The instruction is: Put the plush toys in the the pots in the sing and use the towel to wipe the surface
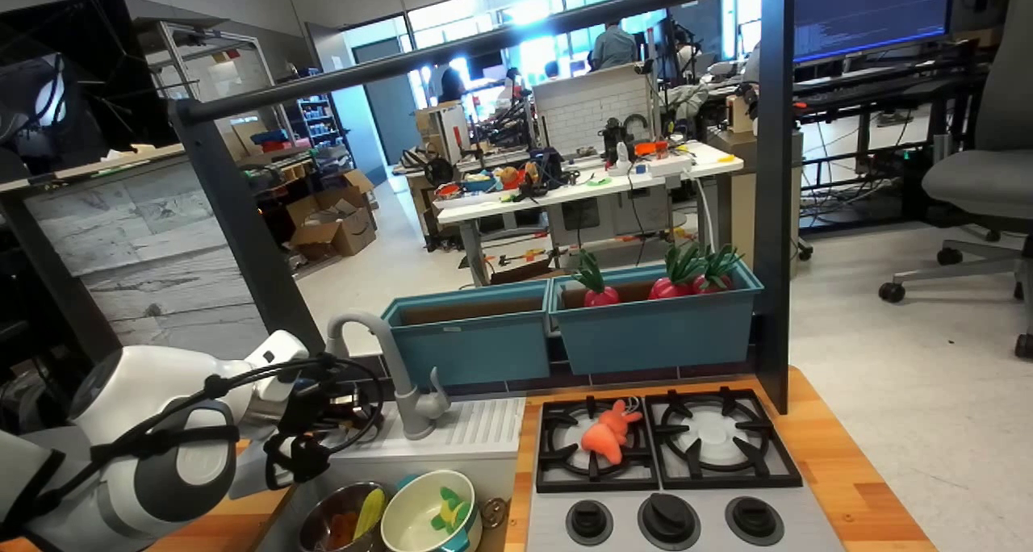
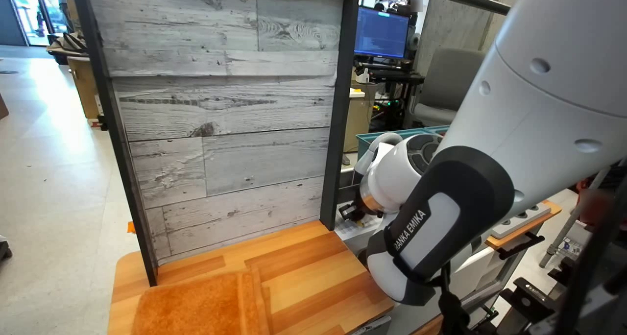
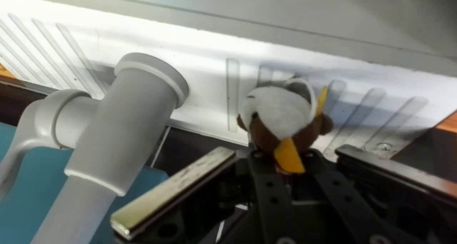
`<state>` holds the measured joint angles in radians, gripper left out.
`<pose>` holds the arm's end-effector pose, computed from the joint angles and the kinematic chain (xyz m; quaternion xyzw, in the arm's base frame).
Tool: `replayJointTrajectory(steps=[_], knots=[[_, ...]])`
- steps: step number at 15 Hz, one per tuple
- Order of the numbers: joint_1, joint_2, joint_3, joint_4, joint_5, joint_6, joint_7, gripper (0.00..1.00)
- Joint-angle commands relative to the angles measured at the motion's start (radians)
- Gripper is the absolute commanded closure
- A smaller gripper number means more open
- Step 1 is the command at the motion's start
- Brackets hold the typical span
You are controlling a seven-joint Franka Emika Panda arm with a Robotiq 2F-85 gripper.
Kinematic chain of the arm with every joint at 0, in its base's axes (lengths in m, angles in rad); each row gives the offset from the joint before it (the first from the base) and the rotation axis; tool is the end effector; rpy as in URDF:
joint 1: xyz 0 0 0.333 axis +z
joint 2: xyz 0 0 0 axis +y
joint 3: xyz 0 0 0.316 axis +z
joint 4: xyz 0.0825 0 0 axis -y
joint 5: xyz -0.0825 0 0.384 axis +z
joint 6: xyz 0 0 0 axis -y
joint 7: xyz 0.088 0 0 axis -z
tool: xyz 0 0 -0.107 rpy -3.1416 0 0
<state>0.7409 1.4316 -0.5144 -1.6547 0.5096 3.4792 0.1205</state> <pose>0.6021 0.1143 -0.0508 0.9265 0.0584 0.3389 0.1525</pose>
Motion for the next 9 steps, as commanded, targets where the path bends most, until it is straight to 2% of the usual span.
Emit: replayJointTrajectory(steps=[1, 2, 3, 4, 6, 8, 9], knots=[[0.017, -0.06, 0.025, -0.09, 0.0, 0.045, -0.026, 0.99], [0.043, -0.091, 0.017, -0.141, 0.006, 0.003, -0.037, 0.97], [0.1, -0.116, -0.024, -0.207, 0.047, -0.07, -0.034, 0.97], [0.112, -0.154, -0.026, -0.26, 0.023, -0.109, -0.038, 0.97], [0.183, -0.2, -0.086, -0.359, 0.025, -0.193, 0.002, 0.97], [0.215, -0.229, -0.135, -0.415, -0.005, -0.252, 0.057, 0.97], [0.187, -0.231, -0.135, -0.404, -0.017, -0.235, 0.092, 0.97]])
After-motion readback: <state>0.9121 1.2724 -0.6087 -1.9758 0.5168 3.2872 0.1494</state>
